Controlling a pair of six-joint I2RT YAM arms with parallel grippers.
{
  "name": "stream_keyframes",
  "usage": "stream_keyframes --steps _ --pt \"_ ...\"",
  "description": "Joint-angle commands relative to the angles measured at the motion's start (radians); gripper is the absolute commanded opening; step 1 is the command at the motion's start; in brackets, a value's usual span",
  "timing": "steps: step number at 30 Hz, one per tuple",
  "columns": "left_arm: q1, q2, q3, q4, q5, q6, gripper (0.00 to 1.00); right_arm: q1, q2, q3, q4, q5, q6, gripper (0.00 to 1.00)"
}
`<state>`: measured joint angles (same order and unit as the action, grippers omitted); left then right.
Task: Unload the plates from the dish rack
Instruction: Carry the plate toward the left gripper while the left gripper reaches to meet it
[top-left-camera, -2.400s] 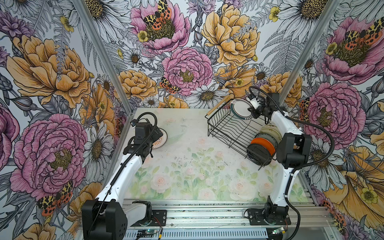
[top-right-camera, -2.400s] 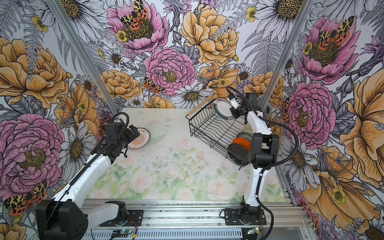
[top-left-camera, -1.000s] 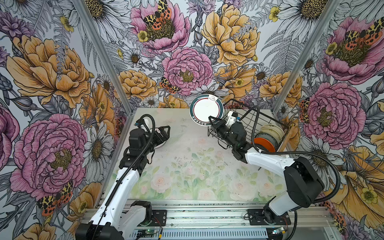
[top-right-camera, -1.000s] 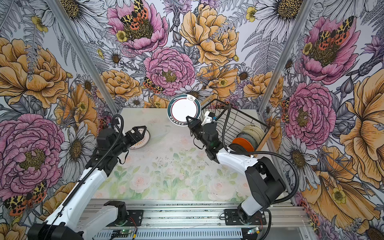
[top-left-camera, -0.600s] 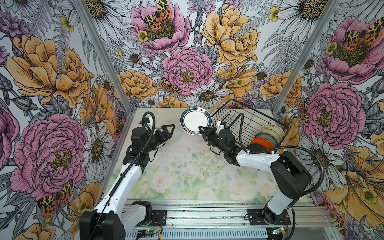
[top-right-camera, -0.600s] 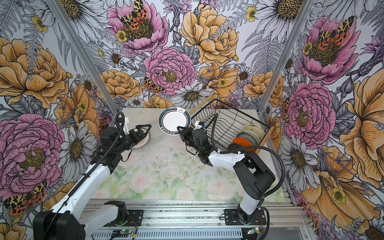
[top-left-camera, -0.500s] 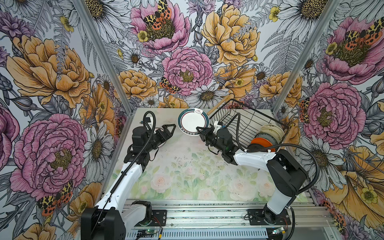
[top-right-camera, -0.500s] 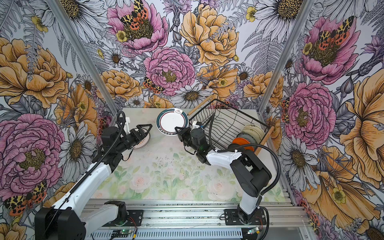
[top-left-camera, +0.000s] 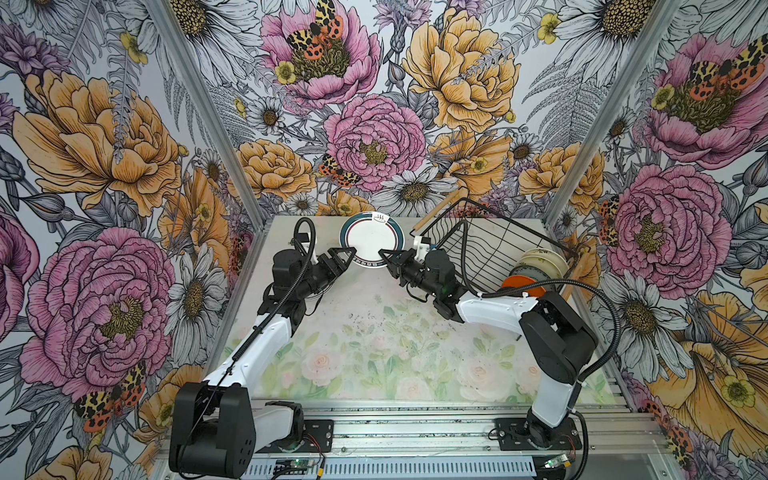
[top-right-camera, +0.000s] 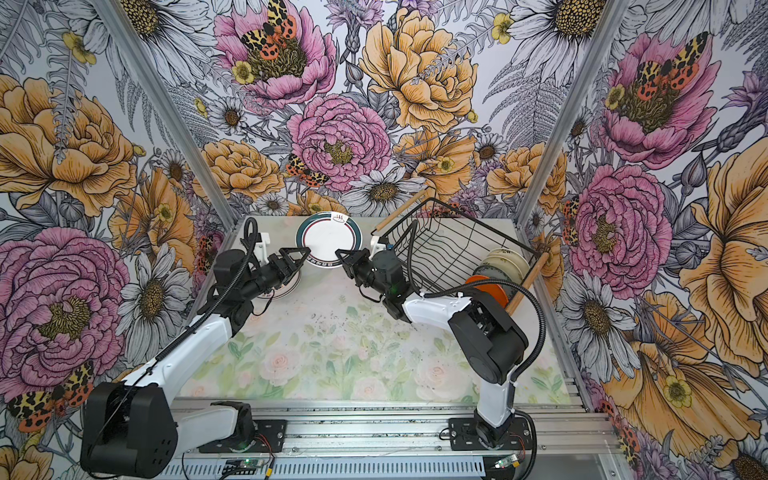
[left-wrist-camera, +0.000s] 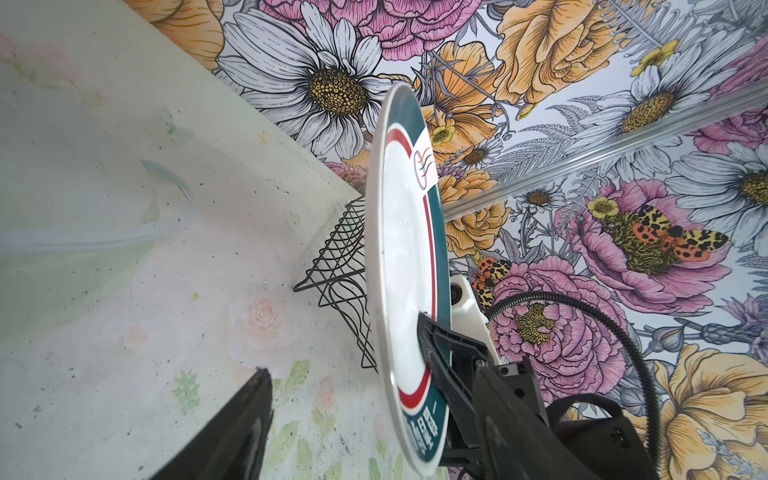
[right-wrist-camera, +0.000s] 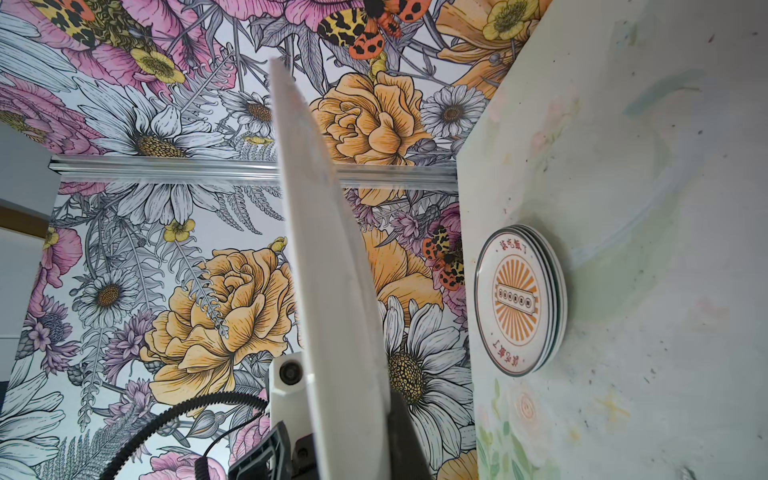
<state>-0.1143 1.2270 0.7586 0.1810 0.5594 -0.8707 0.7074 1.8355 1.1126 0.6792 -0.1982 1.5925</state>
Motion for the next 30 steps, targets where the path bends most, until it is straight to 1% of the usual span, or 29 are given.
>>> stream_keyframes --steps 1,6,11,15,17,18,19,21,23,25,28,30 --pt "-0.005 0.011 0.016 0.055 0.035 -0.014 0.65 0.012 0.013 0.052 0.064 -0.029 -0.019 0.0" --pt "-0.004 0.013 0.018 0.056 0.034 -0.01 0.46 0.012 0.019 0.063 0.05 -0.038 -0.036 0.0" --pt "-0.002 0.03 0.026 0.05 0.042 -0.008 0.3 0.012 0.026 0.077 0.035 -0.056 -0.054 0.0" --pt "-0.001 0.035 0.025 0.06 0.044 -0.01 0.21 0.014 0.027 0.085 0.036 -0.063 -0.057 0.0" --pt "0.003 0.037 0.027 0.06 0.045 -0.013 0.19 0.015 0.025 0.085 0.034 -0.06 -0.063 0.0" --pt "0.002 0.037 0.027 0.06 0.047 -0.014 0.16 0.017 0.025 0.086 0.031 -0.059 -0.069 0.01" --pt "0.003 0.037 0.027 0.058 0.048 -0.016 0.15 0.017 0.024 0.089 0.025 -0.059 -0.08 0.04" --pt "0.005 0.037 0.031 0.053 0.053 -0.017 0.12 0.018 0.019 0.101 -0.003 -0.065 -0.105 0.12" --pt "0.01 0.034 0.031 0.051 0.059 -0.019 0.09 0.018 0.015 0.11 -0.027 -0.069 -0.132 0.22" --pt "0.016 0.028 0.032 0.04 0.064 -0.019 0.06 0.018 0.004 0.118 -0.058 -0.069 -0.17 0.29" --pt "0.036 0.007 0.029 0.02 0.076 -0.02 0.04 0.018 -0.02 0.146 -0.15 -0.074 -0.277 0.47" --pt "0.06 -0.022 0.028 -0.009 0.086 -0.017 0.02 0.016 -0.046 0.183 -0.239 -0.093 -0.413 0.68"
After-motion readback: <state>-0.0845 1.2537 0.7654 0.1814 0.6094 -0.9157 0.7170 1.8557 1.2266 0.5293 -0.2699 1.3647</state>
